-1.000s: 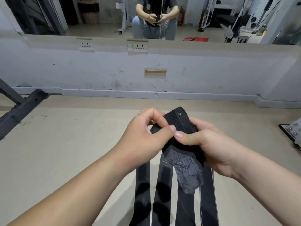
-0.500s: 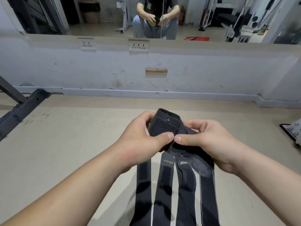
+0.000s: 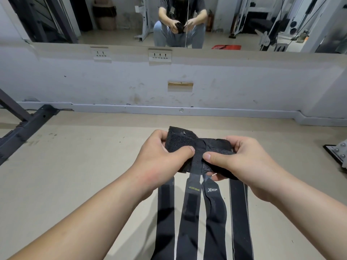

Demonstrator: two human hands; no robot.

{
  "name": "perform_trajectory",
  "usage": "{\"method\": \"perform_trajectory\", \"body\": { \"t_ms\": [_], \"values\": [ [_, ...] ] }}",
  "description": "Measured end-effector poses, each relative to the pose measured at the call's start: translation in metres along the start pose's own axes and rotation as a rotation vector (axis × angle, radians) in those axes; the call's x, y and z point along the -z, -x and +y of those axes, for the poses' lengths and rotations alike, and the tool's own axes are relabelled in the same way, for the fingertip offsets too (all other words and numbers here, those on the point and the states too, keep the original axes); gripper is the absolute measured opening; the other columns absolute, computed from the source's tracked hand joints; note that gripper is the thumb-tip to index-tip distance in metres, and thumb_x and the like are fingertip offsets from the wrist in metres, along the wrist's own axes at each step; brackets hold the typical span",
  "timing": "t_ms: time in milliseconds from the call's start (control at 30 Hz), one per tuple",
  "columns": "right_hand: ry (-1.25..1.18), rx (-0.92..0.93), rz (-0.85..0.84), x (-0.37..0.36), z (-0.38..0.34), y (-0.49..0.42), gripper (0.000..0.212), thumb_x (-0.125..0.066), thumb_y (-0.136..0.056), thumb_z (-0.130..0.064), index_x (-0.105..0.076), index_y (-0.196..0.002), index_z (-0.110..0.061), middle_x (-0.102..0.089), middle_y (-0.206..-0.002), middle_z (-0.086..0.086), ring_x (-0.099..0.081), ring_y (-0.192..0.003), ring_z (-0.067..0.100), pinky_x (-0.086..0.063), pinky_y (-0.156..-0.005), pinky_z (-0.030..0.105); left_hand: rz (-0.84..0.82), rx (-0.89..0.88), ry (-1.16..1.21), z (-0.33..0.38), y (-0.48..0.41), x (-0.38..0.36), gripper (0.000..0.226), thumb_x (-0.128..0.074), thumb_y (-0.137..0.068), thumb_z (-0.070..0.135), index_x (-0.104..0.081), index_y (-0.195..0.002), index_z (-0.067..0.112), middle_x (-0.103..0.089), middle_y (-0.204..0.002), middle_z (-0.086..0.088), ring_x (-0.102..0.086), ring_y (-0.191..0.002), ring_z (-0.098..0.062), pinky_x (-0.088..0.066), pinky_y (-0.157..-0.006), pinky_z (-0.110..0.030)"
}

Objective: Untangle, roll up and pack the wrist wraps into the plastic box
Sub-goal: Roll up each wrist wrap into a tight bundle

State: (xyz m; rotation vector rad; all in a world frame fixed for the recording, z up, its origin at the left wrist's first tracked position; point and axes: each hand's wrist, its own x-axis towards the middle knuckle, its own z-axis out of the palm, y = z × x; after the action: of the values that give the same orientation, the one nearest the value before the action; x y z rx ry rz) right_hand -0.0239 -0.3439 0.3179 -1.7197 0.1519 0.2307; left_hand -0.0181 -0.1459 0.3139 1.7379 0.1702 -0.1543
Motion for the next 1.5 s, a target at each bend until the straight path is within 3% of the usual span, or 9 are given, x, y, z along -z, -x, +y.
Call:
{"method": "perform_trajectory", "body": {
  "t_ms": [267,500,667,833,967,1167,1333,1433,1500],
  "values": [
    [-0.247,-0.125,-0.145,-0.004,-0.003,0.006,0.04,-0.058,-0.106,-0.03,-0.072,-0.111,0.007,-0.074,-0.099,0.032,-0.071,-0.072,0.039,-0.06,-0.061,0.039,-0.129,0.019,0.174,0.001,-0.003,0.002,0.022,-0.076,-0.067,0.024,-0.071,-0.086,0.015,-0.066,-0.079,0.0,-0.061,-0.072,-0.02,-0.049,-0.078,-0.037],
    [-0.348,-0.178,-0.142,-0.005,-0.002,0.002,0.031,-0.053,-0.107,-0.027,-0.069,-0.107,0.0,-0.07,-0.081,0.018,-0.067,-0.054,0.026,-0.058,-0.047,0.031,-0.146,0.091,0.364,0.006,-0.003,0.001,0.007,-0.07,-0.087,0.016,-0.069,-0.094,0.018,-0.071,-0.082,-0.006,-0.065,-0.073,-0.023,-0.058,-0.079,-0.042],
    [-0.376,-0.165,-0.201,-0.004,-0.005,0.003,0.048,-0.06,-0.096,-0.05,-0.075,-0.102,-0.005,-0.07,-0.083,0.014,-0.065,-0.06,0.029,-0.06,-0.053,0.035,-0.071,0.056,0.351,0.002,-0.006,0.0,0.013,-0.071,-0.085,0.01,-0.065,-0.094,0.017,-0.067,-0.077,-0.003,-0.063,-0.069,-0.02,-0.057,-0.074,-0.038],
    [-0.193,-0.014,-0.303,-0.001,-0.002,0.008,0.039,-0.094,-0.074,-0.013,-0.077,-0.107,-0.004,-0.074,-0.088,0.011,-0.067,-0.073,0.026,-0.063,-0.072,0.037,-0.054,0.035,0.349,0.001,-0.008,0.002,0.014,-0.074,-0.083,0.012,-0.066,-0.094,0.016,-0.068,-0.077,-0.003,-0.065,-0.066,-0.02,-0.058,-0.069,-0.036],
    [-0.194,0.016,-0.224,-0.008,0.002,0.008,0.022,-0.083,-0.078,-0.007,-0.079,-0.1,-0.006,-0.073,-0.09,0.016,-0.066,-0.071,0.026,-0.062,-0.068,0.034,-0.083,0.032,0.334,0.0,-0.007,0.0,0.02,-0.076,-0.08,0.014,-0.068,-0.099,0.013,-0.072,-0.082,-0.004,-0.069,-0.069,-0.022,-0.06,-0.069,-0.036],
    [-0.262,-0.044,-0.266,-0.007,-0.001,0.009,0.03,-0.084,-0.078,-0.006,-0.076,-0.105,0.003,-0.072,-0.091,0.017,-0.068,-0.072,0.026,-0.065,-0.071,0.036,-0.064,0.024,0.324,-0.002,-0.007,0.0,0.025,-0.075,-0.085,0.009,-0.069,-0.109,0.007,-0.073,-0.085,-0.004,-0.071,-0.071,-0.022,-0.06,-0.068,-0.033],
    [-0.262,-0.032,-0.099,-0.011,0.006,0.006,0.027,-0.076,-0.091,-0.008,-0.07,-0.109,0.012,-0.069,-0.09,0.022,-0.064,-0.066,0.027,-0.061,-0.064,0.035,-0.068,0.006,0.303,-0.004,-0.006,0.0,0.023,-0.076,-0.085,0.007,-0.067,-0.106,0.011,-0.072,-0.087,-0.006,-0.07,-0.074,-0.024,-0.06,-0.07,-0.035],
    [-0.232,0.045,-0.053,-0.014,0.003,0.007,0.009,-0.078,-0.087,-0.001,-0.07,-0.087,0.002,-0.067,-0.08,0.021,-0.06,-0.062,0.029,-0.056,-0.059,0.036,-0.096,-0.021,0.255,-0.005,-0.002,-0.003,0.031,-0.081,-0.089,0.015,-0.066,-0.116,0.016,-0.08,-0.102,-0.008,-0.078,-0.088,-0.027,-0.063,-0.075,-0.037],
    [-0.202,0.115,-0.052,-0.015,-0.001,0.008,0.021,-0.078,-0.088,0.003,-0.067,-0.073,-0.007,-0.066,-0.076,0.023,-0.059,-0.059,0.029,-0.054,-0.058,0.036,-0.115,-0.062,0.221,-0.005,0.002,-0.008,0.031,-0.081,-0.092,0.028,-0.065,-0.118,0.021,-0.08,-0.103,-0.005,-0.078,-0.087,-0.022,-0.062,-0.073,-0.033]
  ]
}}
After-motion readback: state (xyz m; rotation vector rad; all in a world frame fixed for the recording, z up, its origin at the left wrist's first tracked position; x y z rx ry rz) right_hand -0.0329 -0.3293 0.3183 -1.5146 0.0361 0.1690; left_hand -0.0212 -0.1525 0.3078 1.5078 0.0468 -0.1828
